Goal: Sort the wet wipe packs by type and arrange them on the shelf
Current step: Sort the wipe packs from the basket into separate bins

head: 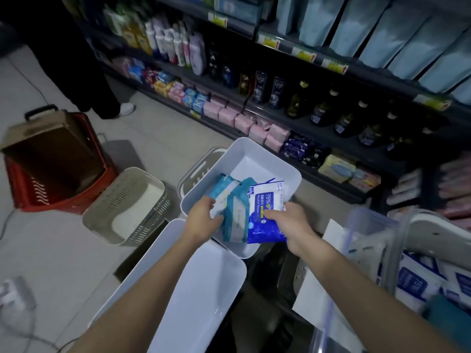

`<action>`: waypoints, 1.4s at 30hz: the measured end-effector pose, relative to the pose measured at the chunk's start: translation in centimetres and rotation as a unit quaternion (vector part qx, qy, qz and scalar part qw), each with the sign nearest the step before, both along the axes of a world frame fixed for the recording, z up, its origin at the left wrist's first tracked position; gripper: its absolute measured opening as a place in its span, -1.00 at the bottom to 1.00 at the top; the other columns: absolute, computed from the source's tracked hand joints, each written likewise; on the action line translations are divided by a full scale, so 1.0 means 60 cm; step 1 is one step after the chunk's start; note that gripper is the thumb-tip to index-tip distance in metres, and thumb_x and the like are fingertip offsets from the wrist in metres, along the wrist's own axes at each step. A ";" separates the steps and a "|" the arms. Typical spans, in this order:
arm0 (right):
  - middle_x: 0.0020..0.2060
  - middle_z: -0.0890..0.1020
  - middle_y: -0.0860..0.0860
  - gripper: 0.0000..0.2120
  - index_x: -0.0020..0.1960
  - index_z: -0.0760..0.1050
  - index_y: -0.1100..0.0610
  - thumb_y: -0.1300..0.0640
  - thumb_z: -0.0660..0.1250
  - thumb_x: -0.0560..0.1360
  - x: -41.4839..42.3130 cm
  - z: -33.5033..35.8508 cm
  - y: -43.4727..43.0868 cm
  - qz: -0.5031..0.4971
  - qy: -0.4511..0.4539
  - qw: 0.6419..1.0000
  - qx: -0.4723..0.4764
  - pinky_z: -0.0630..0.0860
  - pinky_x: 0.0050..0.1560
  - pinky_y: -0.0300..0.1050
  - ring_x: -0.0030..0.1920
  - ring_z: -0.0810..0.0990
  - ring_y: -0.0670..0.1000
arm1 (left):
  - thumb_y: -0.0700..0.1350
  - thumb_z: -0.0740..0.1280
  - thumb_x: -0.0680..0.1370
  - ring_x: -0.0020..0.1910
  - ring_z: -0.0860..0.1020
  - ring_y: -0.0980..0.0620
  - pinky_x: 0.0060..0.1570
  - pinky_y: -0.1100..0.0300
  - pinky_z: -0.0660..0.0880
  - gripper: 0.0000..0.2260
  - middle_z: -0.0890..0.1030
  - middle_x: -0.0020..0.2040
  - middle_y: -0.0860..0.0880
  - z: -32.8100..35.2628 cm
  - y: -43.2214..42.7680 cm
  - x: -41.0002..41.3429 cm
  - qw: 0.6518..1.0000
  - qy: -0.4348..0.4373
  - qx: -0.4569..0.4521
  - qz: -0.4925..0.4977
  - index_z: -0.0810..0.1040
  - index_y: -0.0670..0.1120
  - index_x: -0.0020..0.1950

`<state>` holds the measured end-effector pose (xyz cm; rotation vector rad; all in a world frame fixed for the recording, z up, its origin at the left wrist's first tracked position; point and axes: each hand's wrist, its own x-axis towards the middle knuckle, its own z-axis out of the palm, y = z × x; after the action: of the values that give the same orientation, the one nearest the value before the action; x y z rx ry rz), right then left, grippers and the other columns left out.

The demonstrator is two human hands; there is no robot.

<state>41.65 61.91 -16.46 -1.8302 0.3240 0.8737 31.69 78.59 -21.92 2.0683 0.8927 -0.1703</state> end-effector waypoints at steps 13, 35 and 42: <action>-0.05 0.66 0.06 -0.83 0.03 0.54 0.17 0.19 0.39 0.45 -0.194 -0.050 0.083 0.343 -0.082 0.932 -0.086 0.58 -0.01 -0.03 -0.06 0.63 0.05 | -0.11 0.25 0.58 0.29 0.40 -0.08 0.16 0.19 0.32 -0.65 0.38 0.33 -0.09 -0.040 0.007 -0.286 0.991 0.120 0.057 -0.028 0.37 -0.13 0.35; 0.17 0.53 0.12 -0.72 0.25 0.44 0.16 0.09 0.22 0.58 -0.208 -0.005 0.088 0.504 -0.262 0.799 -0.198 0.51 0.13 0.00 0.17 0.53 0.14 | -0.08 0.25 0.57 0.19 0.45 -0.09 0.11 0.09 0.43 -0.70 0.44 0.25 -0.08 0.006 -0.010 -0.299 0.981 0.100 0.130 -0.102 0.42 -0.11 0.28; 0.15 0.60 0.12 -0.74 0.22 0.48 0.15 0.08 0.21 0.59 -0.142 0.147 -0.030 0.421 -0.331 0.829 -0.162 0.51 0.13 -0.02 0.16 0.55 0.15 | -0.04 0.29 0.56 0.19 0.49 -0.05 0.13 0.14 0.40 -0.67 0.47 0.28 -0.02 0.145 -0.093 -0.162 0.969 -0.025 0.202 -0.140 0.44 -0.05 0.32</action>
<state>33.14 60.08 -7.63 -2.5011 -0.8999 0.6856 22.00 73.03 -13.23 2.5649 0.6377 -0.0906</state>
